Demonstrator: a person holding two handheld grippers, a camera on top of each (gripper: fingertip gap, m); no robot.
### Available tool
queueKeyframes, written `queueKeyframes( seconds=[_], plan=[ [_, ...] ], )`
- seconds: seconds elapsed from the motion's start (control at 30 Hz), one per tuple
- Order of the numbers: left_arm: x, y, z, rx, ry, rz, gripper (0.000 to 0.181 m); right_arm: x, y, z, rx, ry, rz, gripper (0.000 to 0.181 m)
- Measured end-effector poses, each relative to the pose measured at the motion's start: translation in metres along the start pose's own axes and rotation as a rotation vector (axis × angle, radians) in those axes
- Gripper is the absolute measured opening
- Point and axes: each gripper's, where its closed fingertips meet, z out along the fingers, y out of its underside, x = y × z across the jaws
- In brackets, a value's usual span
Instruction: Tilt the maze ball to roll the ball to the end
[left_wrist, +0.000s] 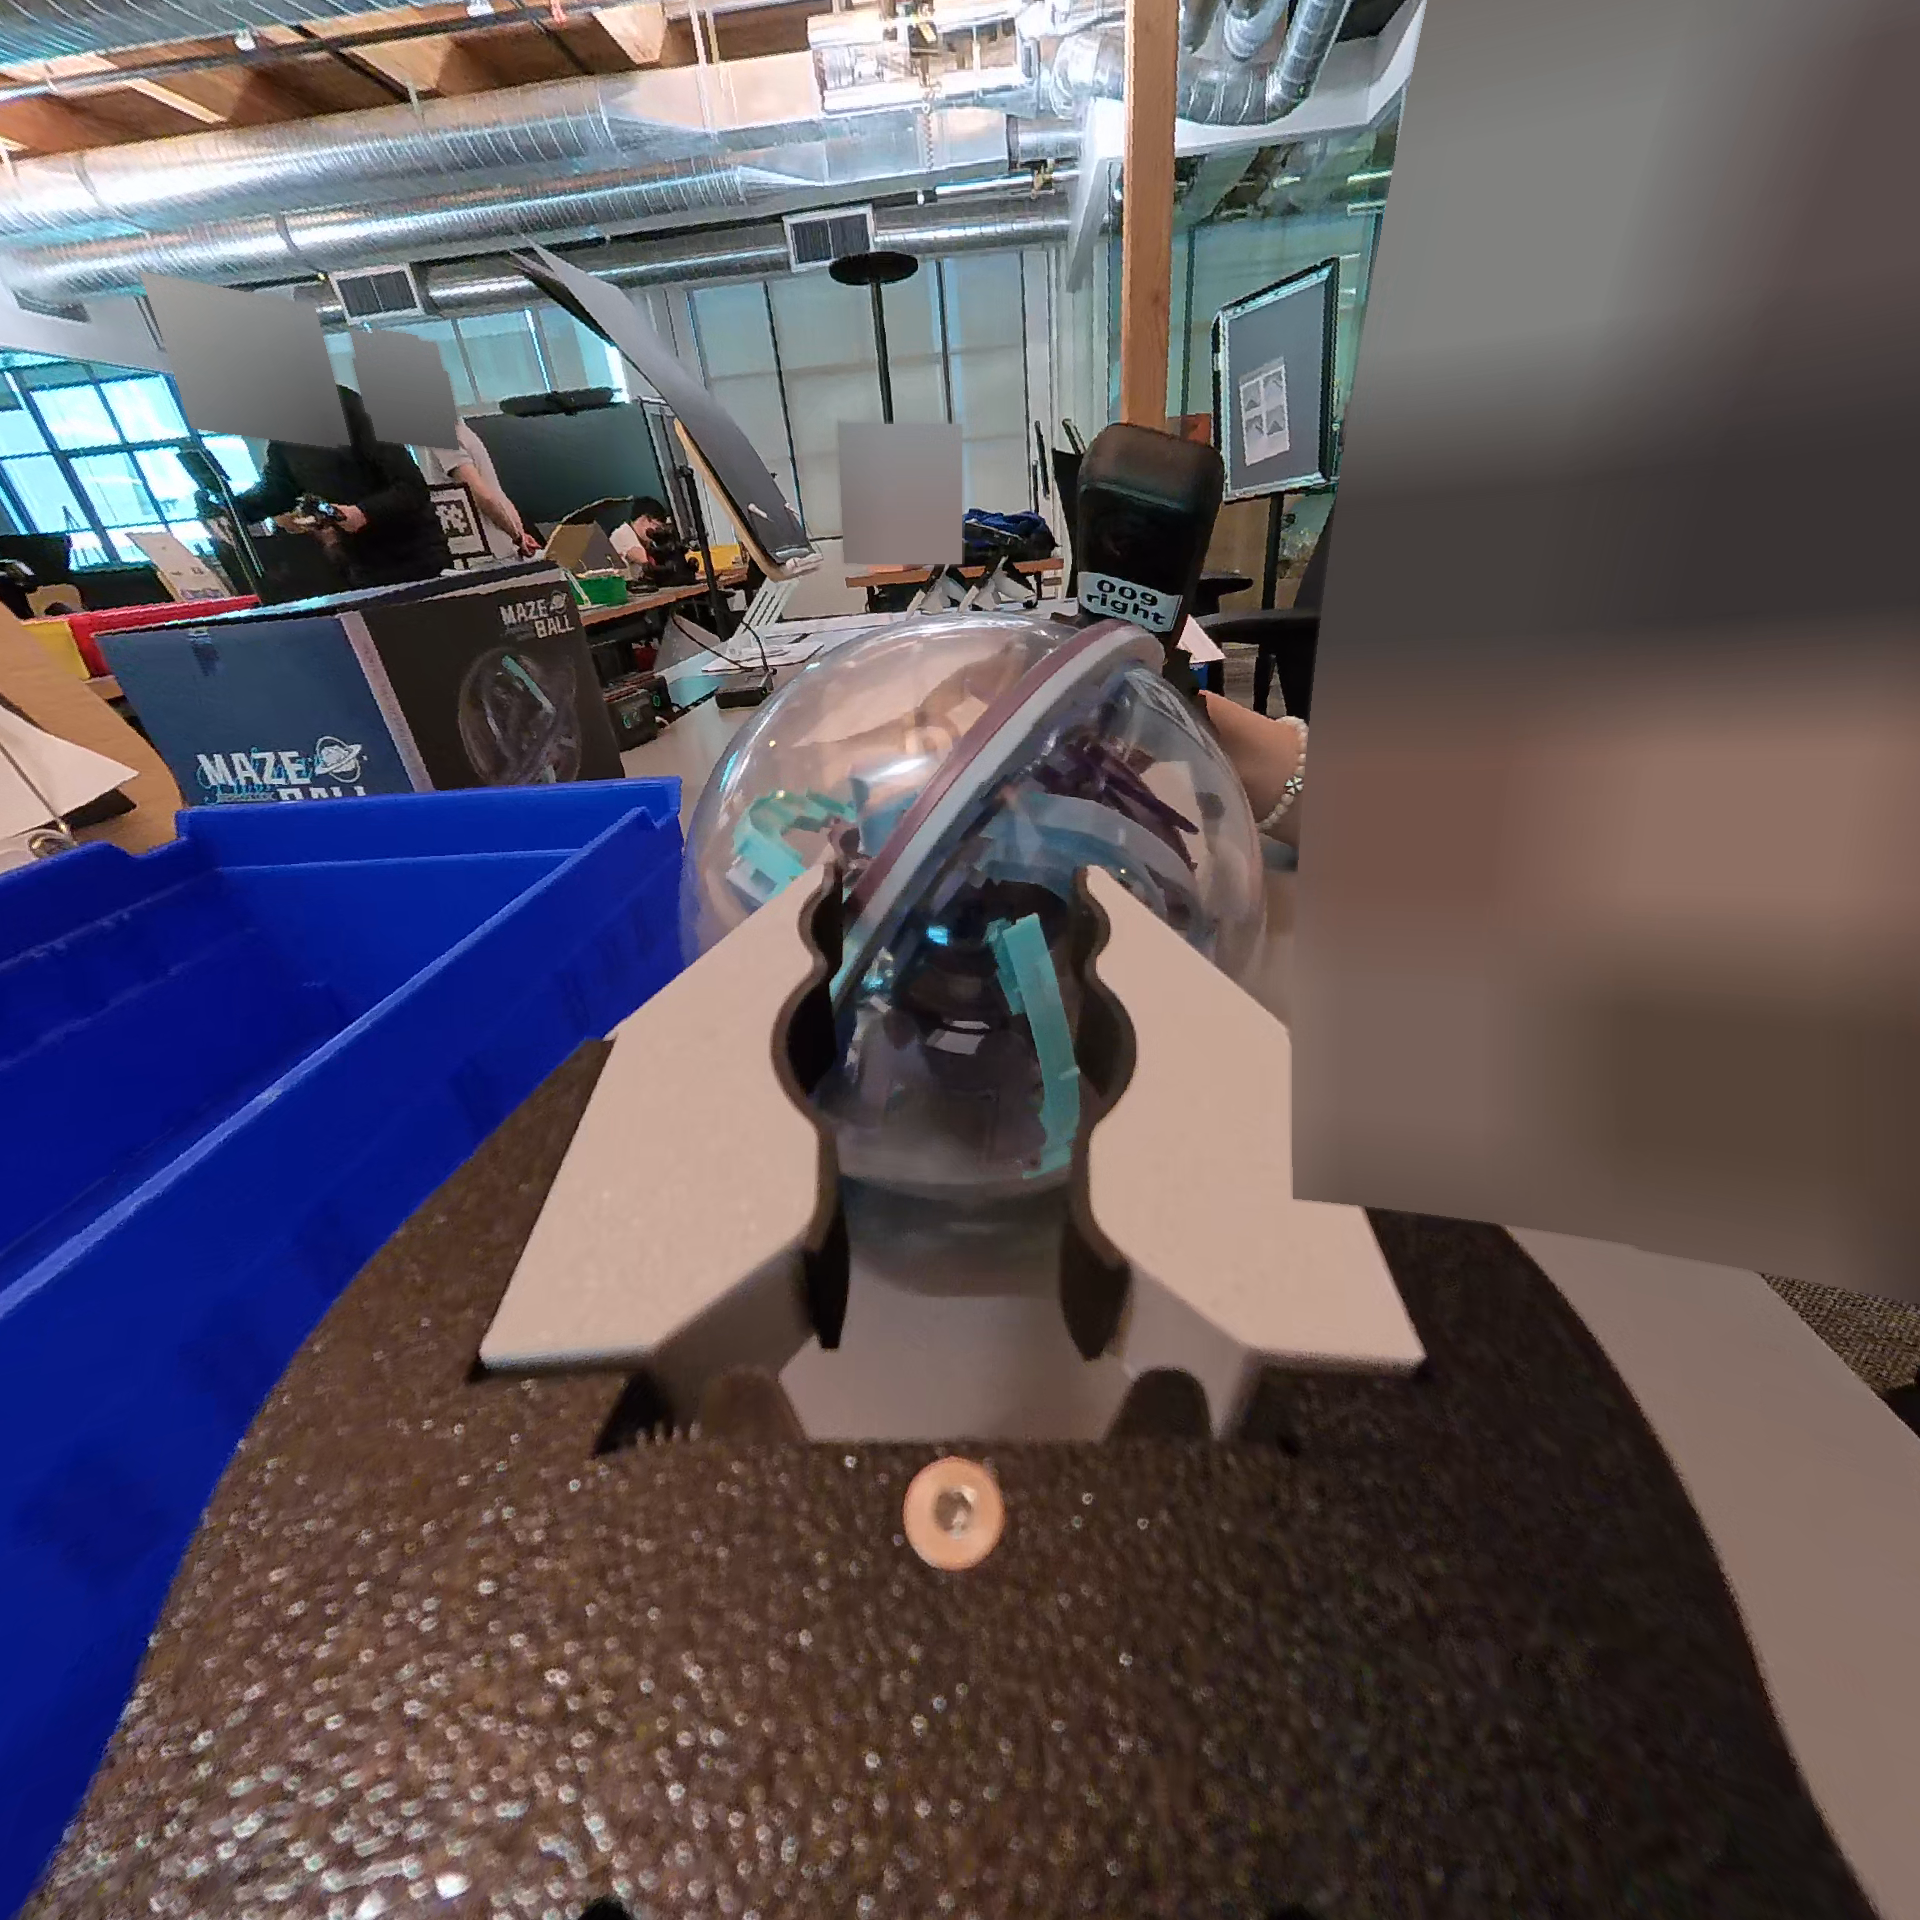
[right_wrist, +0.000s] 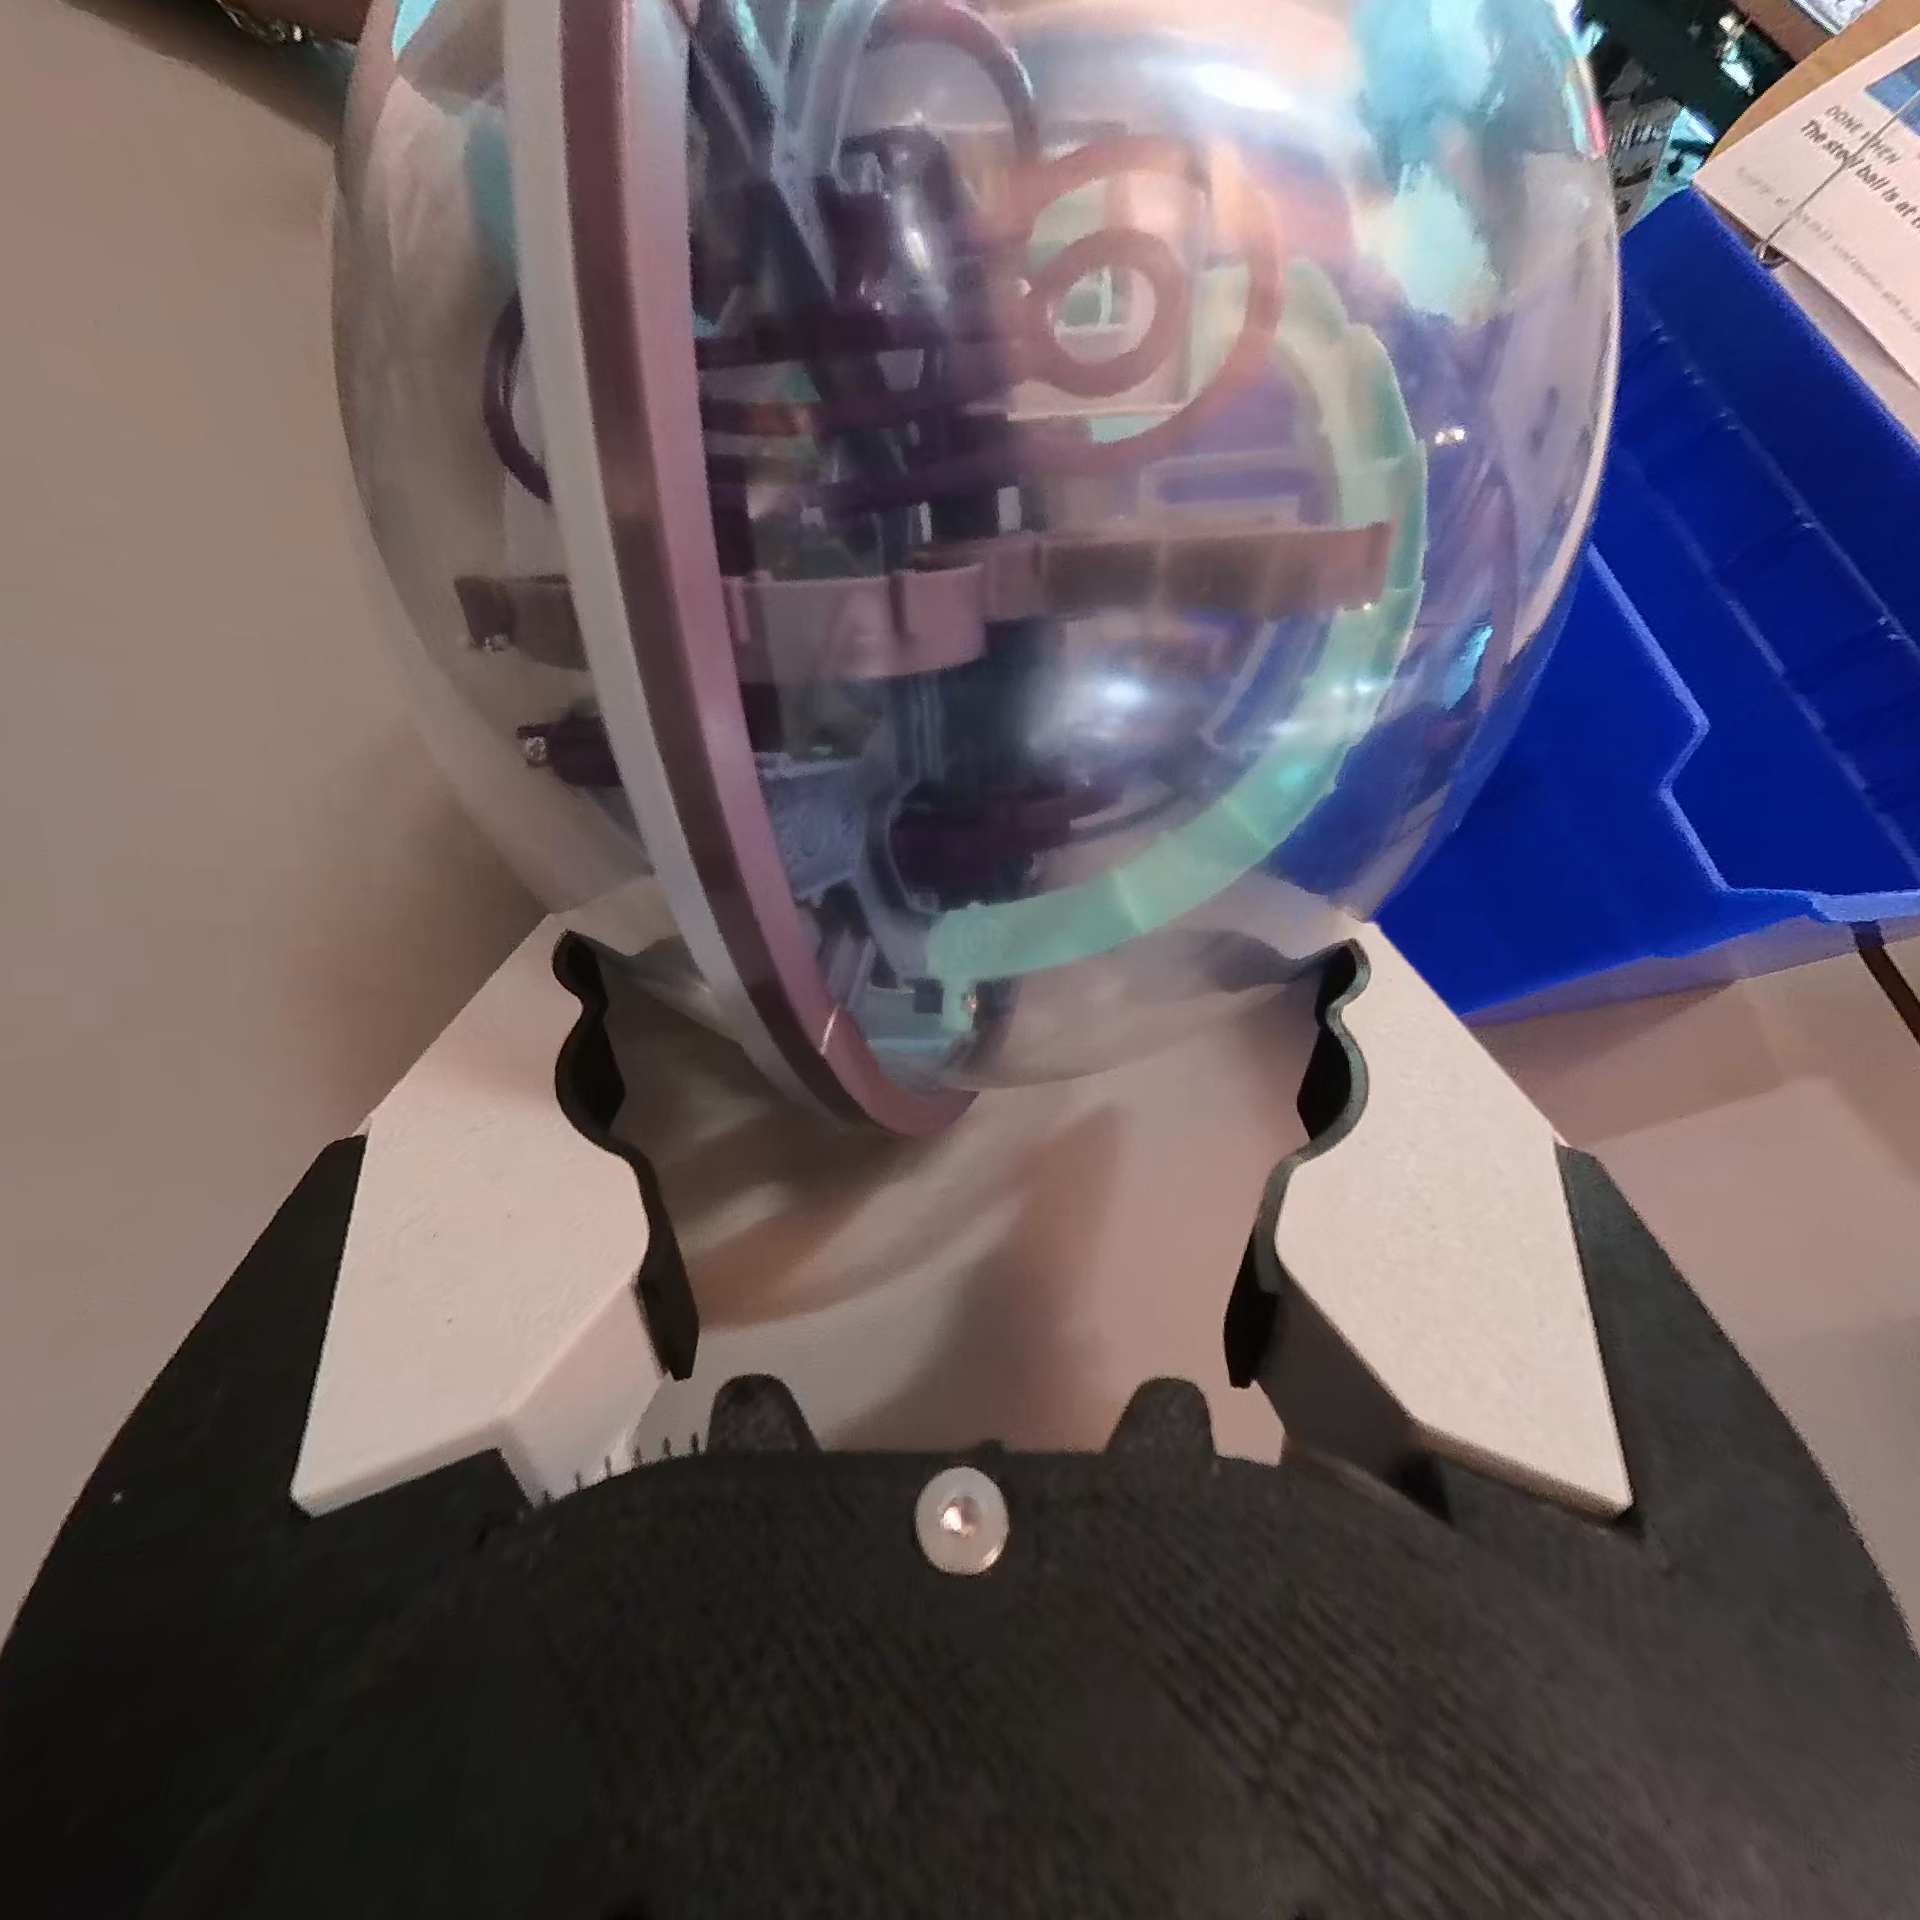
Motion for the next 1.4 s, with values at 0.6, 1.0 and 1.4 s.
queueKeyframes(
  seconds=[0.6, 1.0, 1.4],
  plan=[
    [-0.0017, -0.0056, -0.0004, 0.03, -0.019, 0.019, 0.039, -0.0019, 0.0033, 0.0003, -0.017, -0.025, 0.022, 0.127],
    [0.0016, -0.0067, -0.0018, 0.025, -0.012, 0.065, 0.038, 0.0013, 0.0065, 0.0018, -0.026, 0.01, -0.062, 0.122],
    [0.0043, -0.0096, -0.0035, 0.034, -0.006, 0.114, 0.036, 0.0015, 0.0053, 0.0042, 0.023, 0.005, -0.101, 0.116]
  ],
)
